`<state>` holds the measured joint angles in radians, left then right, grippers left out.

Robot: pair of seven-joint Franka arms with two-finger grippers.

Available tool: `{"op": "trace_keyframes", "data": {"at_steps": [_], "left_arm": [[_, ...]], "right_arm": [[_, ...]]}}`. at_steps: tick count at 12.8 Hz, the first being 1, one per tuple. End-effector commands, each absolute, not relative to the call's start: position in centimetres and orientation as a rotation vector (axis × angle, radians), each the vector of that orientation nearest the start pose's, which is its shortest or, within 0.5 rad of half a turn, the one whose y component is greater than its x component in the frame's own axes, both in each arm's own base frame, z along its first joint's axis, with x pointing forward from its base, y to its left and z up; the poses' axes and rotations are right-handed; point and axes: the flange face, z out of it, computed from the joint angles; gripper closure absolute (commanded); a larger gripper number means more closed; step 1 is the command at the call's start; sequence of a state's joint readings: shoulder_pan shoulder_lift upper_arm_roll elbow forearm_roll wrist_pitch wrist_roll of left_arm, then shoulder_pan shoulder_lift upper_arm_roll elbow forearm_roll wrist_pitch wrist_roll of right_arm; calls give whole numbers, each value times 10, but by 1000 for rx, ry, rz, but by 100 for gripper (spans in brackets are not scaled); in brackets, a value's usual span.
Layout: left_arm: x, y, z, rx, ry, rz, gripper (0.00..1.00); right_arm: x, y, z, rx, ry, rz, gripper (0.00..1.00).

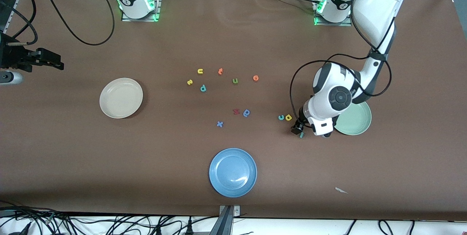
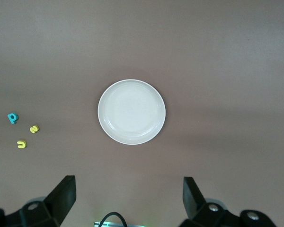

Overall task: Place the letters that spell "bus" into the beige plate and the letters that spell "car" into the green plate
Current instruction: 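Lower the left gripper and grasp the yellow letter b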

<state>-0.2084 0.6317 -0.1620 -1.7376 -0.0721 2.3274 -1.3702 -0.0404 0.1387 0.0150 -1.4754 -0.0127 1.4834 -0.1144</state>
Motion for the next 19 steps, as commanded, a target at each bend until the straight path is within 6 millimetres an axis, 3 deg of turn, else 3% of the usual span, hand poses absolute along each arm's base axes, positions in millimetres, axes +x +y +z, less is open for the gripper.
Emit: {"op": "trace_keyframes", "data": {"at_steps": [1,10,15,19], "left_arm": [[618,-239,205,-2740,-1662,212,0],[609,-255,170,-2642,-1728,196,2],[610,-256,167,-2629,-1729,156,24],[608,-265,168,-2610,-1761,153,24]], "right_arm": [[587,-14,588,-3126,-129,219,0],[585,-17,585,-3124,-117,242,0],[585,-15,585,-3126,-124,245,0],[586,-10,583,-3125,-138,250,0]]}}
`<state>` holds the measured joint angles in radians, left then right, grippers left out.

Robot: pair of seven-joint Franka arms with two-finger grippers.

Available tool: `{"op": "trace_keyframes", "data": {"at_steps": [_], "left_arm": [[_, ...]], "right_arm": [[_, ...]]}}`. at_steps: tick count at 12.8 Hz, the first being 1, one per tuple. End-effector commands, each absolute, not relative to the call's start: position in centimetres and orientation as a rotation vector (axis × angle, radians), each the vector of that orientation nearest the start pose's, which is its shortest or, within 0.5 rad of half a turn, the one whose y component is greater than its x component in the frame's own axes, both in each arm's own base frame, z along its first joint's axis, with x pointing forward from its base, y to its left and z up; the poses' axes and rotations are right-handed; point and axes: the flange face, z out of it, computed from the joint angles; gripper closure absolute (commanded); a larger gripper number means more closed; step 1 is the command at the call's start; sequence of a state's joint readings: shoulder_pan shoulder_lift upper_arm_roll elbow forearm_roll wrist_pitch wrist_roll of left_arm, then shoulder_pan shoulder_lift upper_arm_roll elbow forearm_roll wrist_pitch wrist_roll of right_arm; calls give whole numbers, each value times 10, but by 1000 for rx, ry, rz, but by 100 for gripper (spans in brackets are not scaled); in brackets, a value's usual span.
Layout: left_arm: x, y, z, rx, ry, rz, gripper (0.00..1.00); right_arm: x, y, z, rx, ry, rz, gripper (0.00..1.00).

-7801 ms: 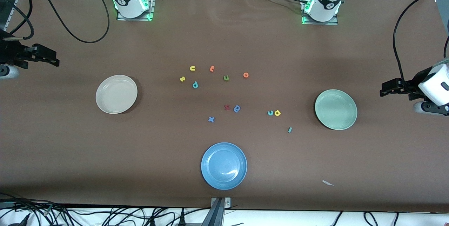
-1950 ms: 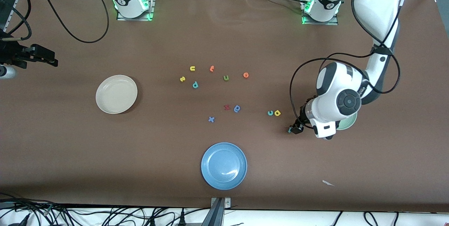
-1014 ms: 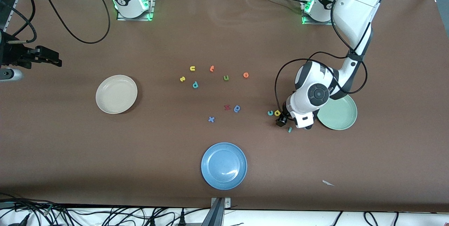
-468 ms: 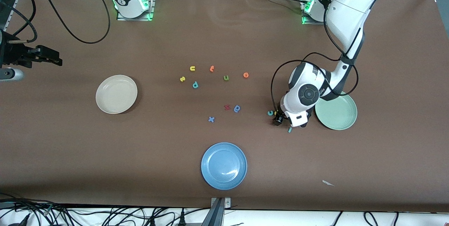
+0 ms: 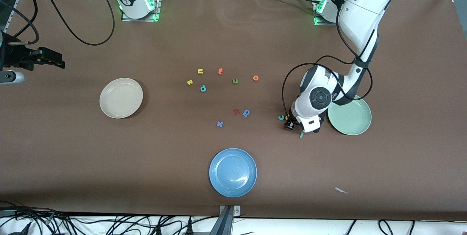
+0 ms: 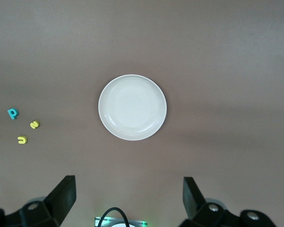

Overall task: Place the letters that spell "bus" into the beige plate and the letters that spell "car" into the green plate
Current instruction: 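Lower the left gripper and grasp the yellow letter b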

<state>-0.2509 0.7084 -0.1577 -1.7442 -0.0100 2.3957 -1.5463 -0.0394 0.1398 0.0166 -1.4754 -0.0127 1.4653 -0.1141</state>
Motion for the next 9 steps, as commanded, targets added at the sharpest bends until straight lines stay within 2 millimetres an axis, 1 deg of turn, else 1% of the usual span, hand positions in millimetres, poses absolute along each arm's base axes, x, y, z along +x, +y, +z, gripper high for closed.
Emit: {"op": "trace_keyframes", "data": {"at_steps": [1,4,6,7,8,9], "left_arm": [[608,-265,166,-2606,-1763,153,25],[608,-266,164,-2597,-1773,154,33],[609,-265,164,-2595,-1777,155,42],[609,-266,165,-2597,-1776,154,49],[609,-266,166,-2600,-1773,151,57],[610,-265,165,-2599,-1774,150,68]], "right_arm": [[586,-7,583,-3125,-143,250,0],[588,3,578,-3121,-170,262,0],[592,7,572,-3113,-182,273,0],[594,8,569,-3112,-179,273,0],[597,14,563,-3099,-184,280,0],[597,29,560,-3099,-221,279,0]]}}
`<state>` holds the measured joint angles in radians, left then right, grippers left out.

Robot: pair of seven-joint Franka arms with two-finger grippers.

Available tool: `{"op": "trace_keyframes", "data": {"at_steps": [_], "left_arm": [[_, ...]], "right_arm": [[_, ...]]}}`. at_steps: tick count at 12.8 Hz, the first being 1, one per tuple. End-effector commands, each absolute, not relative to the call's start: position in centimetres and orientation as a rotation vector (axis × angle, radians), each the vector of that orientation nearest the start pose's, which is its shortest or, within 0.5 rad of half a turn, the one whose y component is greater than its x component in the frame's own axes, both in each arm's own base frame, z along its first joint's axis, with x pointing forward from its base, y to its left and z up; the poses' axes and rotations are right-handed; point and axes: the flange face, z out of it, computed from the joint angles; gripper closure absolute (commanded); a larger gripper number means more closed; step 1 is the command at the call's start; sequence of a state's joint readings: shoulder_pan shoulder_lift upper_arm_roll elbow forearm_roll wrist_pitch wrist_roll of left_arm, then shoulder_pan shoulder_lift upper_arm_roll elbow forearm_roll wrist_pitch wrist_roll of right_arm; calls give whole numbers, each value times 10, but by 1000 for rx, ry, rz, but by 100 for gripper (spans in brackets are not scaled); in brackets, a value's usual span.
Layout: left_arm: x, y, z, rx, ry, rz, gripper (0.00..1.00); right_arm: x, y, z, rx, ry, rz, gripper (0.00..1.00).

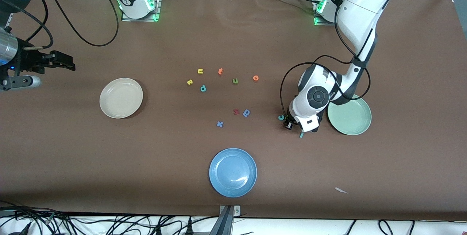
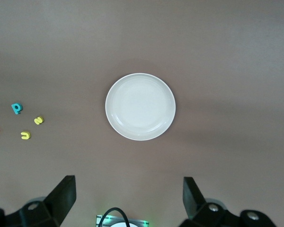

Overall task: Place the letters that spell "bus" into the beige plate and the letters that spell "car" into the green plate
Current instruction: 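Lower the left gripper and grasp the yellow letter b, then drop the b into the green plate while the right gripper reaches out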

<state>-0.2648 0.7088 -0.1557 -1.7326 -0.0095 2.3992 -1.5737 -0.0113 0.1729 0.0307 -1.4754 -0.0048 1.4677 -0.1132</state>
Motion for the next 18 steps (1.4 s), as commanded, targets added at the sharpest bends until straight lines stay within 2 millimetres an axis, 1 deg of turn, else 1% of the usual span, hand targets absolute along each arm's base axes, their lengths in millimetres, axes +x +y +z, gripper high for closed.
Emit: {"op": "trace_keyframes", "data": {"at_steps": [1,2,3,4,6,7,8,9,11,14,15,16,17,18], "left_arm": [[610,-265,165,-2602,-1770,150,77],[611,-263,165,-2602,-1770,150,84],[613,-261,169,-2607,-1773,144,87],[617,-256,175,-2615,-1773,132,88],[640,-244,204,-2640,-1804,96,91],[644,-238,223,-2642,-1809,82,91],[648,-226,235,-2652,-1782,83,91],[650,-212,249,-2682,-1721,90,91],[654,-169,262,-2701,-1601,154,91],[646,-104,269,-2748,-1340,322,90],[643,-85,270,-2763,-1268,371,90],[638,-66,267,-2771,-1221,414,89],[632,-54,260,-2792,-1160,447,86],[625,-49,248,-2802,-1115,481,86]], "right_arm": [[599,34,558,-3103,-196,268,0],[601,42,548,-3106,-155,282,0],[601,57,543,-3105,-156,278,0],[601,65,537,-3105,-142,279,0],[600,79,527,-3106,-117,280,0],[598,90,516,-3104,-109,290,0],[596,98,508,-3106,-92,286,0],[594,108,504,-3106,-91,280,0],[592,122,499,-3107,-71,266,0],[589,146,495,-3105,-46,247,0],[587,158,488,-3104,-36,232,0],[584,169,477,-3103,-23,219,0],[579,183,466,-3100,-7,204,0],[574,195,456,-3098,13,191,0]]}}
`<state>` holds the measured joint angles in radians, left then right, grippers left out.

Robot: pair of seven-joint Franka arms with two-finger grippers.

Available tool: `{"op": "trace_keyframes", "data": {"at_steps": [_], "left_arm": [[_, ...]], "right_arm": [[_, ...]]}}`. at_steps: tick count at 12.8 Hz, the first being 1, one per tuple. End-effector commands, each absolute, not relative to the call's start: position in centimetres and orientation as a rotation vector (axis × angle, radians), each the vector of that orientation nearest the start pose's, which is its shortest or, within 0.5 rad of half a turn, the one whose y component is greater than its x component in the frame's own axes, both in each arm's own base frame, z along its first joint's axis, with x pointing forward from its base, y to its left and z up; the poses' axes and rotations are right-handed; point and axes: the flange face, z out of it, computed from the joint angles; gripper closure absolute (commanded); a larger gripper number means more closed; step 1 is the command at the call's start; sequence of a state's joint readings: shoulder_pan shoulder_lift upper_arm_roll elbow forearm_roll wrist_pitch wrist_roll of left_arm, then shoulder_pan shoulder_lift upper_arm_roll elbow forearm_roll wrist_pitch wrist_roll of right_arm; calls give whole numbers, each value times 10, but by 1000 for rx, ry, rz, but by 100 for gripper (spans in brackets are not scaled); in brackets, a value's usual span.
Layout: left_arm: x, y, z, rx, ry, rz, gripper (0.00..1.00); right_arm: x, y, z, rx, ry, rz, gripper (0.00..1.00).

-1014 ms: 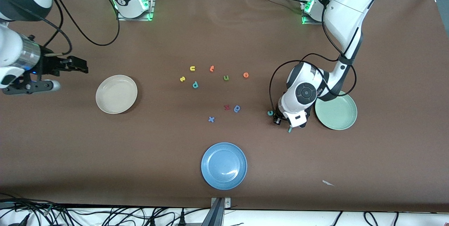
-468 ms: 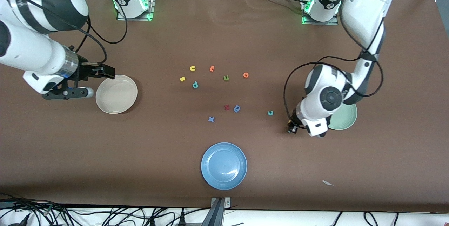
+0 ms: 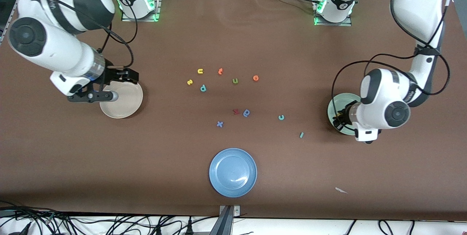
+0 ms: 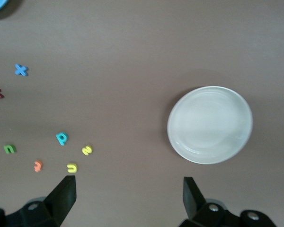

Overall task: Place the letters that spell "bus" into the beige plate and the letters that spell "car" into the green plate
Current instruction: 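Drop the b into the green plate while the right gripper reaches out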

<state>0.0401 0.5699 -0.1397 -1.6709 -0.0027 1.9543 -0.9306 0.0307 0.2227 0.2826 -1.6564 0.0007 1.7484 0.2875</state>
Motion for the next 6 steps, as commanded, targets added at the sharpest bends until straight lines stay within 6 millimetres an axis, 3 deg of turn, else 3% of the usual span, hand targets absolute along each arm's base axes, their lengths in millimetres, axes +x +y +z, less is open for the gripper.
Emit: {"op": "trace_keyframes", "data": {"at_steps": [1,4,6], "left_arm": [[618,-44,236,-2799,-1100,507,85],[604,-40,212,-2805,-1105,497,81],[602,-40,206,-2809,-1109,487,70]], "right_arm": [[570,205,445,-3096,21,176,0],[555,235,418,-3080,-33,151,0],[540,250,391,-3076,14,114,0]]}}
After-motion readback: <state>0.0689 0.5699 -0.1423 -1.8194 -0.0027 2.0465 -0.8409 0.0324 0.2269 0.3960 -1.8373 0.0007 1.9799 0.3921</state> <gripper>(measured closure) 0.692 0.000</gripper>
